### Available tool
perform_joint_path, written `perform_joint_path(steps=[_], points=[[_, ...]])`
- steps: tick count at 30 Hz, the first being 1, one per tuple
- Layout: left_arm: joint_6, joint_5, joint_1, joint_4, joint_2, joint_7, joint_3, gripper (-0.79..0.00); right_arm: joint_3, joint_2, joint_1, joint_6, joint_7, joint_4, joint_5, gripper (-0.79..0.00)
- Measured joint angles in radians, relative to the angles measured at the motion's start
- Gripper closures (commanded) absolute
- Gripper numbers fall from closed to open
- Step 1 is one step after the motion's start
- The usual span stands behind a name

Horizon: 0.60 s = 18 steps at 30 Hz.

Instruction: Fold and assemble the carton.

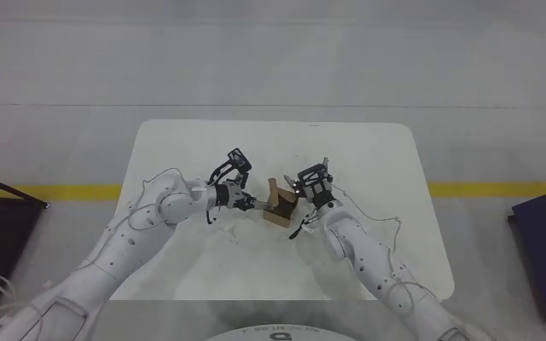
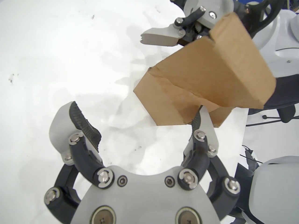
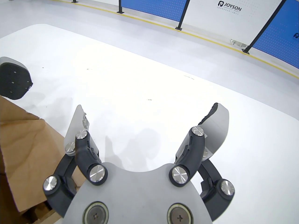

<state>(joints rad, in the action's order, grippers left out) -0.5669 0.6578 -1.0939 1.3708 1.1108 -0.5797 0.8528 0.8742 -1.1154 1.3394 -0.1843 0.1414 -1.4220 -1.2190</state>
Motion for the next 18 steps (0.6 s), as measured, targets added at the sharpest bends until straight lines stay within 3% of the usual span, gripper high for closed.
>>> perform_joint_path(steps=[8, 13, 18], points=[[-0.027, -0.126, -0.092, 0.108, -0.038, -0.038, 0.119, -0.785, 0.088, 0.006, 0.061, -0.004, 0.063, -0.032, 0.051, -0.785], [-0.038, -0.394, -0.116, 0.169, -0.049, -0.107, 0.175, -0.785, 0.168, 0.025, 0.154, -0.004, 0.064, -0.073, 0.03, -0.785], [0.066, -0.687, -0.093, 0.18, -0.043, -0.243, 0.155, -0.748, 0.22, 0.037, 0.235, 0.009, 0.046, -0.115, 0.0, -0.785]])
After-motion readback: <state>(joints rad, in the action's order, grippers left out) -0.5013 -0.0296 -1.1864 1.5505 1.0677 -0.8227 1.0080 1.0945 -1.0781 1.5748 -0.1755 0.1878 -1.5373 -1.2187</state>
